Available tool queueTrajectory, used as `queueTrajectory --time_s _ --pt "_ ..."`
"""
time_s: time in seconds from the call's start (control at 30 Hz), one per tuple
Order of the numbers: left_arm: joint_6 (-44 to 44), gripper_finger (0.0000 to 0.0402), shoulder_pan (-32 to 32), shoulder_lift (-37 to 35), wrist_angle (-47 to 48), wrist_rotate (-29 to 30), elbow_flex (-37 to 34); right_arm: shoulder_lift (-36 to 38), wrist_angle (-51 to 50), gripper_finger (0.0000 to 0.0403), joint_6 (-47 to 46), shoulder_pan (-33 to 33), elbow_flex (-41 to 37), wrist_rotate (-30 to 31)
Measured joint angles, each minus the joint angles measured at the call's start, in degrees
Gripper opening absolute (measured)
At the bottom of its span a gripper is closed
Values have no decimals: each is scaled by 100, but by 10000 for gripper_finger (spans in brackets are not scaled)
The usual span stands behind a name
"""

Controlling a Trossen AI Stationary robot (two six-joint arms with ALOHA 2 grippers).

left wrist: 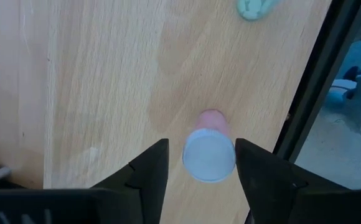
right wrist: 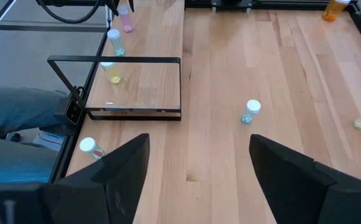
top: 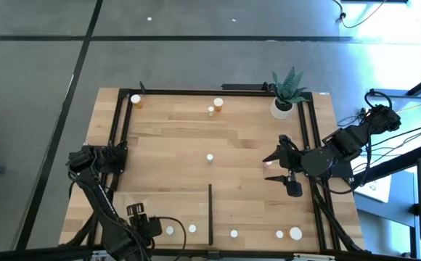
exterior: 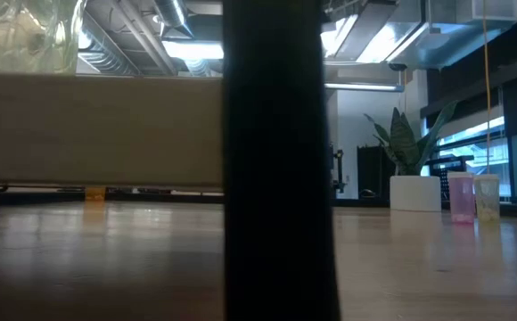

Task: Pick and place medicine bottles onto shelf by color
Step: Put the top left orange pill bottle on the shelf

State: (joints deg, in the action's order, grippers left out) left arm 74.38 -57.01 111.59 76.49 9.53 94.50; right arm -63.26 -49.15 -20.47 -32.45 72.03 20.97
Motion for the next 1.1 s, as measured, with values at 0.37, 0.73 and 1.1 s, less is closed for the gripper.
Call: queueTrajectory --time_s 0.37,0.73,1.1 --pt "-198 176 26 -61 133 30 238 2 -1 277 -2 1 1 0" --pt "-207 175 125 -66 786 497 1128 4 -2 277 308 2 0 2" --pt "-410 175 449 -660 1353 1948 1591 0 -19 277 -12 4 -222 662"
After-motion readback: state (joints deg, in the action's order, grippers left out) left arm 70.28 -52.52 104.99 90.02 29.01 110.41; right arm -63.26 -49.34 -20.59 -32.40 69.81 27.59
